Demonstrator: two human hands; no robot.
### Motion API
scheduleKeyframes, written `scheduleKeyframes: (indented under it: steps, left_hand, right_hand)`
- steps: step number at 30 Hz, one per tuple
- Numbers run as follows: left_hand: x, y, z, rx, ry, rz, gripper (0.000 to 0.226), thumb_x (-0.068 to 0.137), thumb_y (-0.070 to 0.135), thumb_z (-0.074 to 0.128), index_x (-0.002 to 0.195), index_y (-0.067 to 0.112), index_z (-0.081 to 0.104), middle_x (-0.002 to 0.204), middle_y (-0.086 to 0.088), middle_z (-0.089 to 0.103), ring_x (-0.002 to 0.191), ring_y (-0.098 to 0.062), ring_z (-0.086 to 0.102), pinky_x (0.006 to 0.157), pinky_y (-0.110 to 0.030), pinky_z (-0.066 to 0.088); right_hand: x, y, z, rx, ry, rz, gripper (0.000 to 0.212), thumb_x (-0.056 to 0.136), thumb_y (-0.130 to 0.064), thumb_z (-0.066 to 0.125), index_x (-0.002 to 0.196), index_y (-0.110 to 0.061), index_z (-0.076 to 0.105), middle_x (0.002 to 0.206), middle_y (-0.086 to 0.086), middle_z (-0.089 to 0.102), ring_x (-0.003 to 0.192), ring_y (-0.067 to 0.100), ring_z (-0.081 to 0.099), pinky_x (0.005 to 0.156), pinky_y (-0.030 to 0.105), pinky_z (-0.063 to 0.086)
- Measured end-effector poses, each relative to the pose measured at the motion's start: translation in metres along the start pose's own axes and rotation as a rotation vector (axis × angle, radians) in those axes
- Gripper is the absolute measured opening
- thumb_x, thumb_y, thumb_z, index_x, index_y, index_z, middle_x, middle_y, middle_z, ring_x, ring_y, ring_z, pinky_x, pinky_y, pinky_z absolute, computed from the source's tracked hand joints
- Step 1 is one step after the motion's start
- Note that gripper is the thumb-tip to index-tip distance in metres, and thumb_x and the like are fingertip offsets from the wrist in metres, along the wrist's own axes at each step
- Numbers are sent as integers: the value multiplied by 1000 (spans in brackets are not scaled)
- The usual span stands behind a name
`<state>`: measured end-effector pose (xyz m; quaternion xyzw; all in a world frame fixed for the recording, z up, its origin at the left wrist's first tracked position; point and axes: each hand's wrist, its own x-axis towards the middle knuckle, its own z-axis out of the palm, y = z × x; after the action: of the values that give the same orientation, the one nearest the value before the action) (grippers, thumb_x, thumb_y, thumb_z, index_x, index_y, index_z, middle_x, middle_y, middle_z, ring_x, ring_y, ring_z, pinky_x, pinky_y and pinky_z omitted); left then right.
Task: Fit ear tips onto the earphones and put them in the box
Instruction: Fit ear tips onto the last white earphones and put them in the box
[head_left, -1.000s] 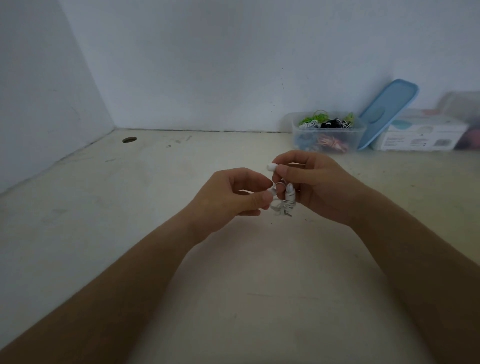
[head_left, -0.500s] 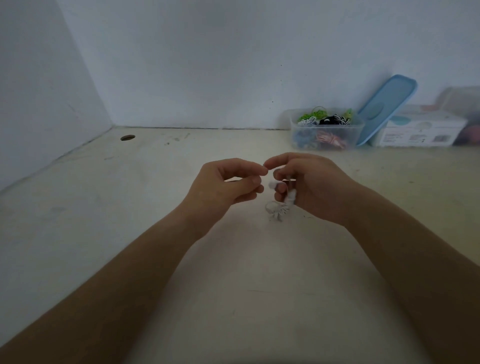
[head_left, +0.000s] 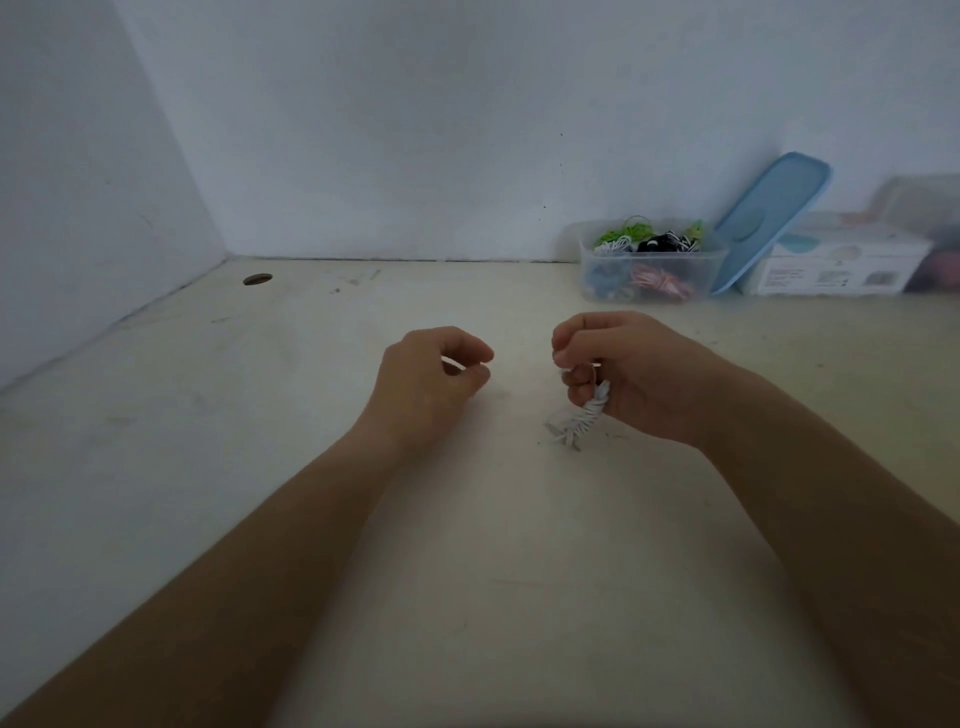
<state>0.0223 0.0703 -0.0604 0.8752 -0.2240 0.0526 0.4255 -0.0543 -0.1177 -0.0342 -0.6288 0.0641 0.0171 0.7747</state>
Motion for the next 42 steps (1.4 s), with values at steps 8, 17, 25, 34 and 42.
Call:
scheduleKeyframes:
  steps: [8, 17, 25, 34, 42]
  left_hand:
    - [4, 3, 13, 296, -111, 165, 12, 89, 26, 69, 100, 28, 75, 93, 10, 62, 78, -3, 55, 79, -18, 42]
    - [2, 9, 12, -89, -50, 55, 6, 84, 17, 74, 86, 22, 72, 80, 9, 73, 76, -4, 68, 77, -14, 52]
    - [-15, 24, 8, -643, -70, -102, 15, 78, 2, 79, 91, 6, 74, 90, -6, 77, 89, -17, 73, 85, -24, 57]
    - [-13, 27, 3, -930, -72, -271, 18, 80, -7, 73, 95, 2, 74, 94, -12, 77, 88, -17, 73, 82, -22, 57]
    - [-15, 33, -1, -1040, -175, -323, 15, 85, -5, 66, 99, -4, 71, 93, -17, 75, 88, -21, 74, 75, -19, 58]
  right_hand:
    - [0, 1, -5, 71, 49, -68, 9, 88, 6, 61, 94, 5, 68, 75, 12, 65, 60, 12, 62, 58, 19, 52]
    - [0, 2, -5, 110, 62, -48, 15, 89, 12, 59, 100, 7, 67, 86, 22, 71, 77, 22, 73, 68, 22, 59]
    - [-1, 2, -4, 19, 57, -112, 15, 81, 3, 68, 96, 2, 70, 82, 18, 72, 71, 21, 68, 69, 24, 59]
    - [-1, 2, -4, -6, 33, -115, 13, 81, 5, 69, 93, 2, 71, 77, 14, 72, 72, 21, 69, 67, 24, 58]
    - [0, 2, -3, -1, 35, -150, 26, 67, -4, 74, 92, 1, 70, 79, 15, 71, 66, 20, 68, 66, 24, 58]
